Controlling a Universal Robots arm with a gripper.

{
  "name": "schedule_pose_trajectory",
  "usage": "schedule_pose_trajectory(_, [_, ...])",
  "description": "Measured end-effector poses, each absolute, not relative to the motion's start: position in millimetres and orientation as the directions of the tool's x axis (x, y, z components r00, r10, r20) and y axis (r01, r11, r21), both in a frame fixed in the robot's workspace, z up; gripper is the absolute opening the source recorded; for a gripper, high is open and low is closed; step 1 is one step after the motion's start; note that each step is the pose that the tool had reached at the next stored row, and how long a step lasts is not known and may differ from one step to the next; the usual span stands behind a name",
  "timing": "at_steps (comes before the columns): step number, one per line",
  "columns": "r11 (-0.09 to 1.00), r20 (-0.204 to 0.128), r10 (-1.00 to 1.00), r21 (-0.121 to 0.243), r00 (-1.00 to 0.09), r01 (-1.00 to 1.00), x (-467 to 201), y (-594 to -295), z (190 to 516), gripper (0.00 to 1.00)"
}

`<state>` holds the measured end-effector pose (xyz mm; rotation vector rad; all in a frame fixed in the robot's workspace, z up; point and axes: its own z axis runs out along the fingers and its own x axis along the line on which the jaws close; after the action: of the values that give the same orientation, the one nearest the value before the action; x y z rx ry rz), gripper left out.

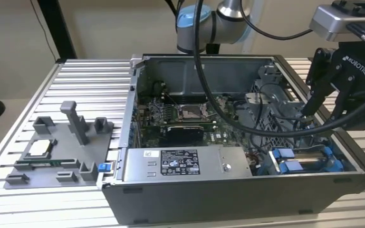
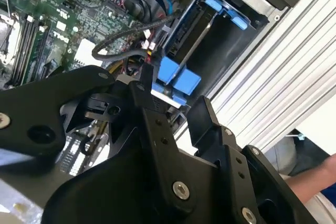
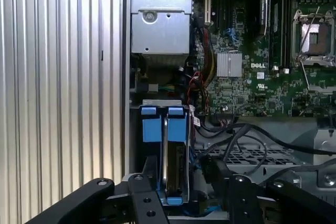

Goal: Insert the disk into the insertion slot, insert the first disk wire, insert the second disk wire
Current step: 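Insert the disk into the insertion slot, then insert the first disk wire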

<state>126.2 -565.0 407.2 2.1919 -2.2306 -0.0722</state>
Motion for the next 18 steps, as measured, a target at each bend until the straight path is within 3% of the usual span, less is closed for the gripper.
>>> schedule_pose_trajectory(8, [0.015, -0.022, -1.0, 0.001, -0.015, -1.0, 126.3, -553.0, 401.8, 1.0])
schedule_pose_trajectory(18, [-0.02, -0.018, -1.0, -0.001, 0.02, -1.0, 120.1, -553.0, 396.1, 1.0])
